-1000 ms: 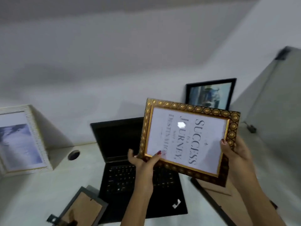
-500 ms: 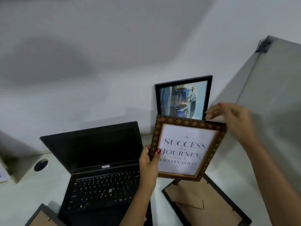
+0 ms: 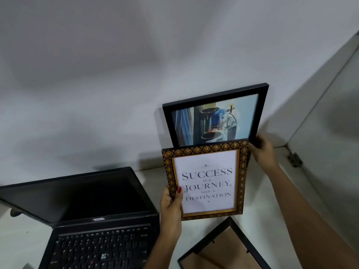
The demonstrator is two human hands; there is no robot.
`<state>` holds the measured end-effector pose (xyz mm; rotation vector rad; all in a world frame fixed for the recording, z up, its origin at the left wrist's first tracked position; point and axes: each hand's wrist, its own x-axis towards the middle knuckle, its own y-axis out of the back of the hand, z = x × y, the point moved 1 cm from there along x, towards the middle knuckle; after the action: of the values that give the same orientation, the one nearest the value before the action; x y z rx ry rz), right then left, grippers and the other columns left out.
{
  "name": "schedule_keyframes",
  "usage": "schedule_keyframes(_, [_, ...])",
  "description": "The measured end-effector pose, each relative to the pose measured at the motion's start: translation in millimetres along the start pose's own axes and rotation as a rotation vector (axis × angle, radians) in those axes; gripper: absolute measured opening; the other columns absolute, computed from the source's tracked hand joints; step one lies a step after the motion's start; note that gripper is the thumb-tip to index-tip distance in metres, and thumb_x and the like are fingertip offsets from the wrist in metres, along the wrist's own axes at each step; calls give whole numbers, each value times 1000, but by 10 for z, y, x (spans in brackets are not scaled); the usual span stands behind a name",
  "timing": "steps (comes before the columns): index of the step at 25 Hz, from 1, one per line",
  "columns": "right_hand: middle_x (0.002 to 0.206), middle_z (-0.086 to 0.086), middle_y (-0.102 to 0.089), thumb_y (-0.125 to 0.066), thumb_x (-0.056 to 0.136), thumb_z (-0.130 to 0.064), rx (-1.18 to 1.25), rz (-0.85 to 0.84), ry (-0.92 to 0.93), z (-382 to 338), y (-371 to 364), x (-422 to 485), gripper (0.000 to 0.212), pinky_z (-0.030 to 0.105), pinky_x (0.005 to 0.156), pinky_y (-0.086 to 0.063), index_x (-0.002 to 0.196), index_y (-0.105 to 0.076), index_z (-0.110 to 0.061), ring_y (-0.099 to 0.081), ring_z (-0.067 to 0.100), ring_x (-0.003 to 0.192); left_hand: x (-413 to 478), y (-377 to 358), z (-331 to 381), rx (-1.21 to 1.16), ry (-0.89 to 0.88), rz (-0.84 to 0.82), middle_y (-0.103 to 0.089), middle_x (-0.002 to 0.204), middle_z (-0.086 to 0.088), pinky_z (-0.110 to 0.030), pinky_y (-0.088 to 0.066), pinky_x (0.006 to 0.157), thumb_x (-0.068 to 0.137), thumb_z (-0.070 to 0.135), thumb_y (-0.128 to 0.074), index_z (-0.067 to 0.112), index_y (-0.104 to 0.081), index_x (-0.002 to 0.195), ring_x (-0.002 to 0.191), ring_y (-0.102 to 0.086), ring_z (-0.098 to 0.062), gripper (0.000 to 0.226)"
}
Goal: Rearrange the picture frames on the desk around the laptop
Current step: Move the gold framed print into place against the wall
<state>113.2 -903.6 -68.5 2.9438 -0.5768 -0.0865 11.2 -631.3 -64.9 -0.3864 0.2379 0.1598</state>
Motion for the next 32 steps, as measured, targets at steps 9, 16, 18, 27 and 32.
schedule_keyframes(9, [67,-43,-62,-45,86,9,83,303,32,184,996,-509,66,3,65,-45,78,-62,-54,-56,-19,64,463,191,-143,44,-25,209,-63,100,2,-26,-58,68,91,8,-47,28,-55,96,86,-63,-15,22])
schedule_keyframes(16, [68,-45,-61,-46,84,12,36,378,57,285,1052,-561,43,2,64,-42,87,-48,-32,-55,-19,64,951,50,-45,180,-34,222,-58,104,-7,-47,-46,95,90,10,-51,16,-49,103,100,-55,-25,14])
schedule_keyframes(18, [69,-43,-62,-47,84,10,19,378,60,317,1078,-544,43,2,64,-42,85,-52,-32,-55,-18,64,962,67,-57,194,-38,197,-59,102,-4,-44,-46,93,90,10,-51,17,-51,102,97,-56,-24,13])
schedule_keyframes(27, [81,-37,-65,-45,85,10,-27,318,94,294,1142,-583,43,5,68,-45,95,-51,-31,-58,-13,73,1060,119,-144,254,-80,244,-59,107,-5,-39,-45,92,90,16,-51,10,-47,114,97,-56,-20,24])
schedule_keyframes(32, [76,-38,-65,-43,86,9,0,330,58,365,1011,-693,45,4,65,-43,89,-55,-34,-57,-14,70,1066,140,-160,329,-130,300,-51,131,-16,-37,-44,94,88,21,-54,7,-34,126,115,-52,-29,45])
